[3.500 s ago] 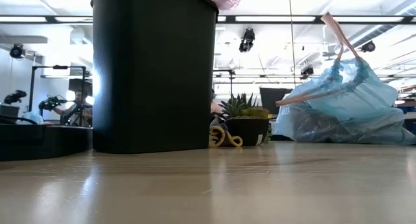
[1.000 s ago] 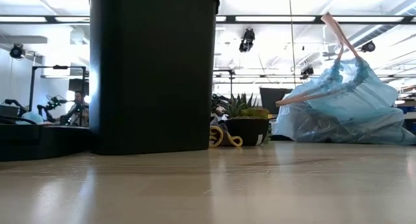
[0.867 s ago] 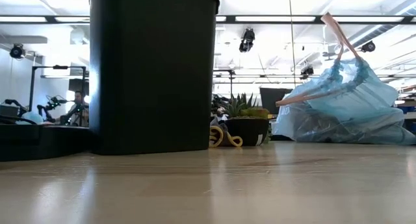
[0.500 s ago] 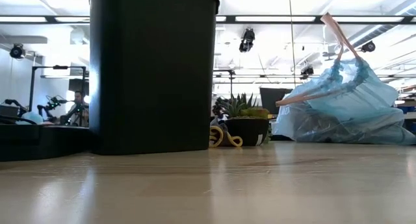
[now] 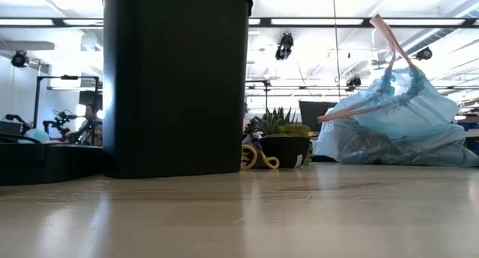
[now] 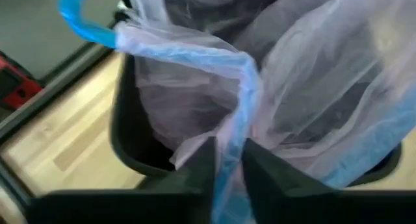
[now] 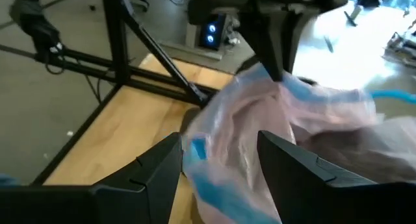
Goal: Place trash/remove bag and relplace
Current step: Insert a new pink trash bag into the trash bin
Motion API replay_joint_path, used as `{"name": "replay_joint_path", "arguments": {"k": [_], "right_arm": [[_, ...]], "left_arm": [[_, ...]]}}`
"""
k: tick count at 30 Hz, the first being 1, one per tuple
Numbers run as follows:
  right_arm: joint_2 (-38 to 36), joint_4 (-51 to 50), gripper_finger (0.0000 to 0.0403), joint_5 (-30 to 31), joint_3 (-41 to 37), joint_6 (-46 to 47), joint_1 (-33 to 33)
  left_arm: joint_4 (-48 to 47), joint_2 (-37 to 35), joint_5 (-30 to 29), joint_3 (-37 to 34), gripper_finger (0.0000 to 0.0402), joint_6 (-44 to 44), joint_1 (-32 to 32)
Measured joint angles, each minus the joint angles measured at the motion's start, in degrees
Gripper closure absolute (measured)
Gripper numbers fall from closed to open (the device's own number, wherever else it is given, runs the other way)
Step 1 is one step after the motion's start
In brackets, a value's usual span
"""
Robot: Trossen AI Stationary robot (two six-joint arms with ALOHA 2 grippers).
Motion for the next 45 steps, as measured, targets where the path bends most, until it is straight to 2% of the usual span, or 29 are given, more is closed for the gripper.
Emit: {"name": "replay_joint_path", "arguments": {"k": [1,3,10,15,25,32,41,45], "right_arm": [[0.0,0.2,0.0213,-0.1,0.0,0.0,0.2],[0.0,1.5,0.0213,-0.2,0.0,-0.1,0.4],[2.3,4.1,0.0213,0.0,0.0,-2.6,0.7],[6.9,5.4,0.0213,0.1,-0.2,-2.7,0.7],[8.5,5.2,0.0213,0.2,-0.2,-1.4,2.9],[8.1,5.1,0.0213,0.5,-0.1,-2.1,3.6],[7.3,6.1,0.0213,1.8,-0.1,-3.5,4.0],[6.6,6.2,0.0213,3.4,-0.1,-4.2,4.0]], "left_arm": [[0.3,-0.1,0.8,0.1,0.0369,0.3,0.3],[0.2,-0.5,1.4,0.4,0.0391,0.3,1.0],[-1.2,-4.6,-0.1,0.6,0.0399,-5.0,3.7],[-4.0,-7.7,-0.8,0.1,0.0401,-13.3,4.0],[-3.4,-14.6,-1.8,-11.4,0.0401,-24.5,4.3],[2.1,-18.1,-7.5,-16.4,0.0401,-25.4,4.3],[6.1,-20.6,-6.5,-23.2,0.0402,-27.1,4.3],[12.6,-21.3,-5.2,-24.0,0.0402,-21.8,4.3]]}}
